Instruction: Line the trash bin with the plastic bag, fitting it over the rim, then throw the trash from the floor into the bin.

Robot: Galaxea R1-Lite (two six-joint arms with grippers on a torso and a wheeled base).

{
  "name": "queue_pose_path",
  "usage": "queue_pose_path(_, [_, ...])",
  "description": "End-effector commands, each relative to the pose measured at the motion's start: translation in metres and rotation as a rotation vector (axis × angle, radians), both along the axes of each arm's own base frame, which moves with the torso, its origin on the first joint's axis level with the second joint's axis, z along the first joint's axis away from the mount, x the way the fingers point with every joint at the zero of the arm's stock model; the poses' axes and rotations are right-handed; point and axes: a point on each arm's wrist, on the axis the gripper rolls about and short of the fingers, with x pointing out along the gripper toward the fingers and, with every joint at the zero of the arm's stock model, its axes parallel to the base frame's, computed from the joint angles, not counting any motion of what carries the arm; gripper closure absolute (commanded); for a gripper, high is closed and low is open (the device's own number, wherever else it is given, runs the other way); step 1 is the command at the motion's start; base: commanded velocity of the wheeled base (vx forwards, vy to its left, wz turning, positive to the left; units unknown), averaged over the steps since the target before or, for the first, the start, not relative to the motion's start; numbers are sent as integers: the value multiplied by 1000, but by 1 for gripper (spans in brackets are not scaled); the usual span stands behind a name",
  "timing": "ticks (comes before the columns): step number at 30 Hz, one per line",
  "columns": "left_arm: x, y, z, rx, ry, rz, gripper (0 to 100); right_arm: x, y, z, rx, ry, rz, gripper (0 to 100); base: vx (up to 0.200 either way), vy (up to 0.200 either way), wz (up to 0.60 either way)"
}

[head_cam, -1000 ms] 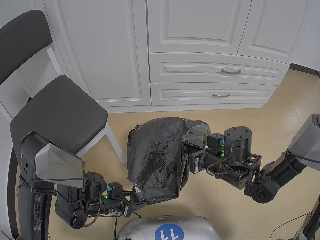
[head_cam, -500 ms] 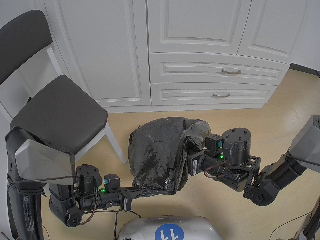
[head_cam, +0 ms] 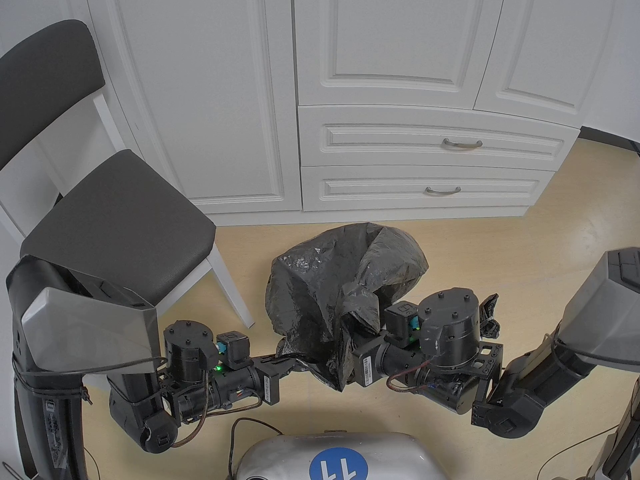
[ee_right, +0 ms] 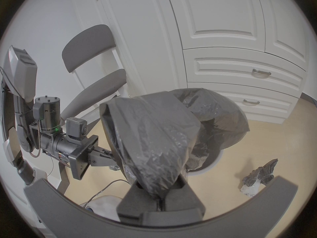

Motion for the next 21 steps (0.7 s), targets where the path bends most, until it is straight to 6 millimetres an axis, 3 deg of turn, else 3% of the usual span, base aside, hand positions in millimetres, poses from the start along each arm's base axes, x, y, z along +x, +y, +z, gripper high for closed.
queue_pose_path(1, [3,-4,-6,2,8,-1,0,-1,6,-15,-15,11,12,100,0,0,0])
queue_pose_path(7, [17,-11,5,-95,3,65,0,3,8,-18,-3,-1,7,100,0,0,0])
queue_pose_path(13, [48,-24,19,-257,-34,276,0,8,7,-16,6,-9,-7,100,0,0,0])
queue_pose_path(21, [56,-28,16,-276,-43,314,0,7,6,-9,19,-22,-10,100,0,0,0])
